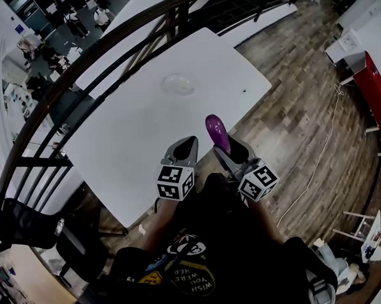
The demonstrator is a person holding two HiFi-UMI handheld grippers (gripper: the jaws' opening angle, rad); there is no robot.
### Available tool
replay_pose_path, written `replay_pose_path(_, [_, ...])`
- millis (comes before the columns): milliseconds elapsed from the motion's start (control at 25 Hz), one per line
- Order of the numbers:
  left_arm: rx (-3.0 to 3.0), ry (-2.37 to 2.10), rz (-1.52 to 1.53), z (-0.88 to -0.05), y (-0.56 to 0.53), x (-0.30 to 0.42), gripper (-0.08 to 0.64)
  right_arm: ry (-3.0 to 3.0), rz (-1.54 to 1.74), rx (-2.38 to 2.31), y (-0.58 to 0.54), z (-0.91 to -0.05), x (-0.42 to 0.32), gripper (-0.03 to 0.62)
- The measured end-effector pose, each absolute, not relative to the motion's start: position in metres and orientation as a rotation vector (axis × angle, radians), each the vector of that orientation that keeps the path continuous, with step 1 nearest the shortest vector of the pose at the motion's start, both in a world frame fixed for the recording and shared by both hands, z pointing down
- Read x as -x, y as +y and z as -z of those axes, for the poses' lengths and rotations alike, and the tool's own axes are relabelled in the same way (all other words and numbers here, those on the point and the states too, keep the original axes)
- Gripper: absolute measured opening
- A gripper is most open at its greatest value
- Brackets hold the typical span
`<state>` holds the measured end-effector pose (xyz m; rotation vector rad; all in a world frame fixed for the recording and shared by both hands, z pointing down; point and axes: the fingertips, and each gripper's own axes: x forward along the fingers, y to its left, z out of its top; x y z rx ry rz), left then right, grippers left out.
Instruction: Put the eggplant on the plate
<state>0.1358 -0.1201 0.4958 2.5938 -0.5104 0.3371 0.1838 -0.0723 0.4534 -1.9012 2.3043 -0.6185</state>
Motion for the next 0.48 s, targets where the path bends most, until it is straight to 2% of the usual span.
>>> replay_pose_path(480, [-2.496, -0.702, -0.334, -0.523, -0.182, -0.146, 0.005, 2.464, 0.717, 1.753, -0.144, -0.489, -0.207, 0.202])
